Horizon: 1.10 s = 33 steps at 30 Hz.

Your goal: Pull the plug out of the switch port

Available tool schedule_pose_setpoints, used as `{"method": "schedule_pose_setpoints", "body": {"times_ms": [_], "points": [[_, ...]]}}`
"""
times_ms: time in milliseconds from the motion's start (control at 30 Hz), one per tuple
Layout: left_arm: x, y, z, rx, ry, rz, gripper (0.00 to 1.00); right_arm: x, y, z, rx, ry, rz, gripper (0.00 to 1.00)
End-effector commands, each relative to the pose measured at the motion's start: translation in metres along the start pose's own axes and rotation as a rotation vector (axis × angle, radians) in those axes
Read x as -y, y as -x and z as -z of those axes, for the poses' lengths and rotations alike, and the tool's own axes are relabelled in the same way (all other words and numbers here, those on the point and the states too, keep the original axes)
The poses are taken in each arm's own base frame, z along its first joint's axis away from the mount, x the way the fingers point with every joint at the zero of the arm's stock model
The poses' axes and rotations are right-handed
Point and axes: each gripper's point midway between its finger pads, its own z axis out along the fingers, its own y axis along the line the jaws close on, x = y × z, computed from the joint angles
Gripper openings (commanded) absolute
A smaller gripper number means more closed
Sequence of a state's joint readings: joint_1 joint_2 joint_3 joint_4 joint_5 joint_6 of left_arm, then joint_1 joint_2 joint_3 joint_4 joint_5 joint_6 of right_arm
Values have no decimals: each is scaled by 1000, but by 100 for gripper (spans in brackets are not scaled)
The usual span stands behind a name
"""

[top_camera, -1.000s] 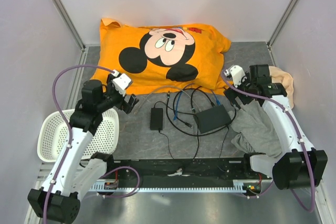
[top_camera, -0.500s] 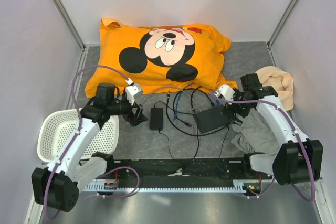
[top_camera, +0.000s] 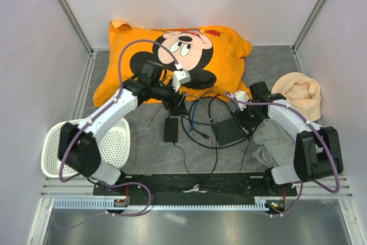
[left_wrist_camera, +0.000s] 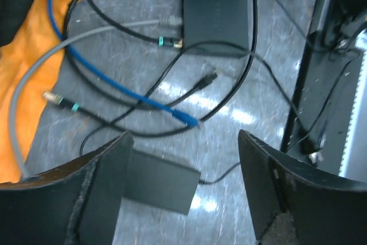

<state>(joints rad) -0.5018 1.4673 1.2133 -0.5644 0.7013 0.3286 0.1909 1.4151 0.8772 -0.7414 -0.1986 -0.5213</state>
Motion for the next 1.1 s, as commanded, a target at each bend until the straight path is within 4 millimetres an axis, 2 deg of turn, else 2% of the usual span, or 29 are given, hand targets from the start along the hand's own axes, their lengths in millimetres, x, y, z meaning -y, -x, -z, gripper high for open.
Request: {"method": "schedule_pose_setpoints", "body": {"times_ms": [0, 100, 133, 200, 267, 433, 567, 600, 667, 700, 767, 800, 867, 900, 967, 1000, 1067], "points": [[-14, 6, -31, -12, -67, 147, 79, 13, 27, -1, 66, -60, -152, 82], [-23, 11, -50, 7, -77, 175, 79, 14, 28, -3, 64, -67, -186, 82], [-26, 22, -54, 30, -76, 161, 79, 14, 29, -2, 68, -69, -202, 82], [-28, 22, -69, 13, -95, 194, 79, 14, 32, 2, 78, -70, -208, 82], [-28, 31, -76, 20, -113, 188, 78, 12, 33, 5, 84, -62, -205, 82], [-28, 17, -104, -27, -157, 210, 78, 13, 27, -4, 37, -53, -193, 82], [-26, 7, -117, -50, -215, 229, 74, 12, 41, -9, 61, -15, -215, 80], [-21, 3, -115, -68, -236, 242, 73, 15, 49, -8, 80, -17, -224, 80], [-15, -1, -112, -84, -263, 239, 69, 17, 51, -17, 67, -10, -237, 73], [-12, -10, -108, -103, -265, 255, 68, 19, 59, -18, 79, -7, -227, 71], [-6, -11, -97, -94, -261, 237, 68, 18, 62, -30, 52, 12, -216, 65], [-5, -24, -94, -112, -257, 254, 68, 17, 73, -31, 60, 17, -191, 63], [-3, -32, -86, -118, -238, 248, 68, 10, 82, -39, 49, 47, -130, 59], [-2, -37, -78, -117, -224, 253, 68, 1, 94, -40, 57, 59, -79, 59], [-4, -43, -68, -115, -199, 271, 68, -11, 104, -46, 59, 79, -2, 59], [-7, -47, -57, -103, -178, 288, 68, -25, 115, -48, 70, 95, 51, 59], [-11, -51, -47, -96, -148, 321, 68, -43, 121, -57, 58, 126, 103, 58]]}}
